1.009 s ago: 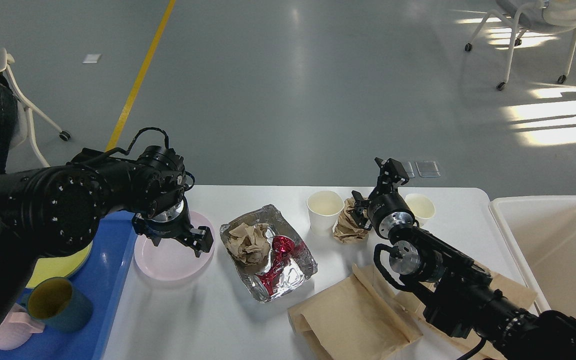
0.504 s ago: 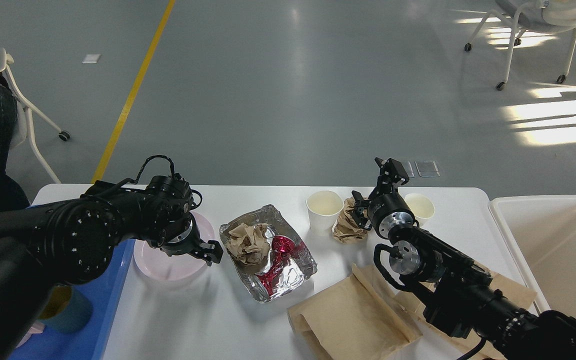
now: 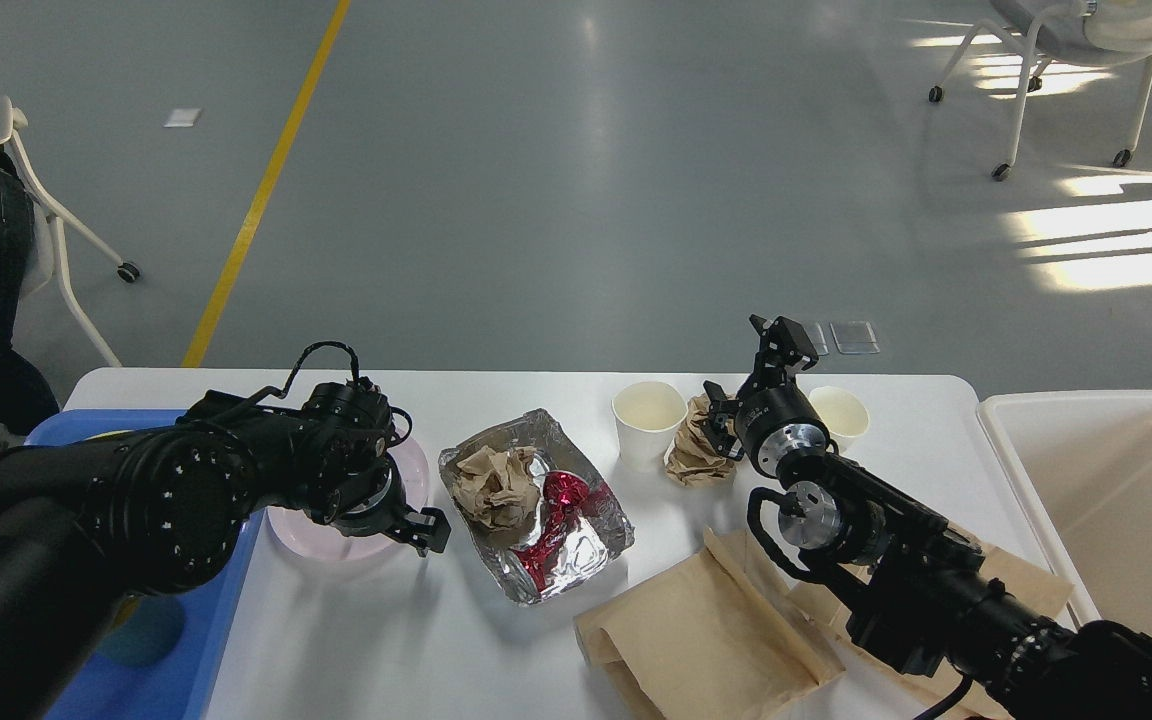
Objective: Tidy desktop
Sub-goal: 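Grasp the pink plate's rim with the left gripper, then lift the pink plate and carry it over the blue tray, then lower the pink plate onto the yellow plate and release it, then raise the left gripper up and away from the tray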
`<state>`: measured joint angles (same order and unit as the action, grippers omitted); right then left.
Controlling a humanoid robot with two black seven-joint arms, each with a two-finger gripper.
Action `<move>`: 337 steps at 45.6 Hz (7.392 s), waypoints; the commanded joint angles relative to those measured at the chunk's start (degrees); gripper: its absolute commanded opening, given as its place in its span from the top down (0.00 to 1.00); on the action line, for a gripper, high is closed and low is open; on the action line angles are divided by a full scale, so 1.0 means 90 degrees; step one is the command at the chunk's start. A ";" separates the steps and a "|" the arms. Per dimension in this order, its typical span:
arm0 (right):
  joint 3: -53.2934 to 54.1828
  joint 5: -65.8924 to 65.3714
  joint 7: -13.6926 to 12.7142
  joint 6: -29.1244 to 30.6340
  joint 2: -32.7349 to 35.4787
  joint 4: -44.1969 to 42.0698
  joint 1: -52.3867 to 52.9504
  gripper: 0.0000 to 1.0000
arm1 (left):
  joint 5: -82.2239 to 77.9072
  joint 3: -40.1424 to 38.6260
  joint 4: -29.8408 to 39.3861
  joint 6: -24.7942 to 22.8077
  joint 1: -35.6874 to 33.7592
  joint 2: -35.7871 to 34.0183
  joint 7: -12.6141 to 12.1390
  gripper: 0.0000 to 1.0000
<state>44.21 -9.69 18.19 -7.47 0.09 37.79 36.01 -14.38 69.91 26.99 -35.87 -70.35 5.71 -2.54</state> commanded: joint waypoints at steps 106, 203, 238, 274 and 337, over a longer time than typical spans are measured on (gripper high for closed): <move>0.0000 0.0002 0.0000 0.0000 0.0000 0.0000 0.0002 0.00 | -0.0531 -0.0228 -0.0245 -0.0282 -0.0308 -0.0048 -0.0001 1.00; 0.0000 -0.0008 0.0000 0.0000 0.0000 0.0000 -0.0007 0.00 | -0.1390 -0.0121 -0.0382 -0.0224 -0.0221 -0.2333 -0.0333 1.00; 0.0000 0.0002 0.0000 0.0000 0.0000 0.0000 -0.0007 0.00 | -0.1419 -0.0199 -0.0382 -0.0028 0.0063 -0.2411 -0.0372 1.00; -0.0009 0.0002 0.0000 0.0000 0.0000 0.0000 0.0002 0.00 | -0.1302 -0.0365 -0.0372 0.0626 0.0024 -0.2431 -0.0353 0.53; 0.0000 0.0002 0.0000 0.0000 0.0000 0.0000 -0.0007 0.00 | -0.0648 -0.9151 -0.0616 0.6163 0.1244 -0.3994 0.2859 0.03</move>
<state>44.21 -9.69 18.19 -7.47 0.09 37.80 35.98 -20.36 0.64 21.31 19.55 -61.51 -30.65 16.38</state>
